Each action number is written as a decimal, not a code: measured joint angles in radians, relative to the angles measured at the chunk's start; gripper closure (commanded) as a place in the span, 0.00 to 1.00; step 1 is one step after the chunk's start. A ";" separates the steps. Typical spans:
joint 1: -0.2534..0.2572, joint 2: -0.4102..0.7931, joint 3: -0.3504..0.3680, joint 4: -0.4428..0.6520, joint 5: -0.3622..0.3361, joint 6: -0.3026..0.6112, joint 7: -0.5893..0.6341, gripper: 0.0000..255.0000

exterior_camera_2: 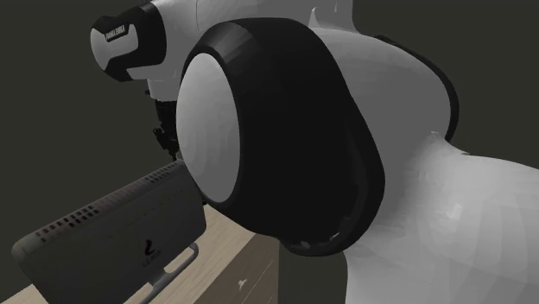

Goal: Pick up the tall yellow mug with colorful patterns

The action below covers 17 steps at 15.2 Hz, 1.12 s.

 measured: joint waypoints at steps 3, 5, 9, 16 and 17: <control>0.000 0.000 0.000 -0.001 0.000 0.001 0.000 1.00; 0.000 0.000 0.000 0.000 0.000 0.001 0.000 1.00; 0.000 0.000 0.000 0.006 0.000 -0.005 -0.001 1.00; 0.015 0.013 0.003 0.109 -0.007 -0.098 0.005 1.00; 0.020 0.020 0.004 0.131 -0.011 -0.112 0.009 1.00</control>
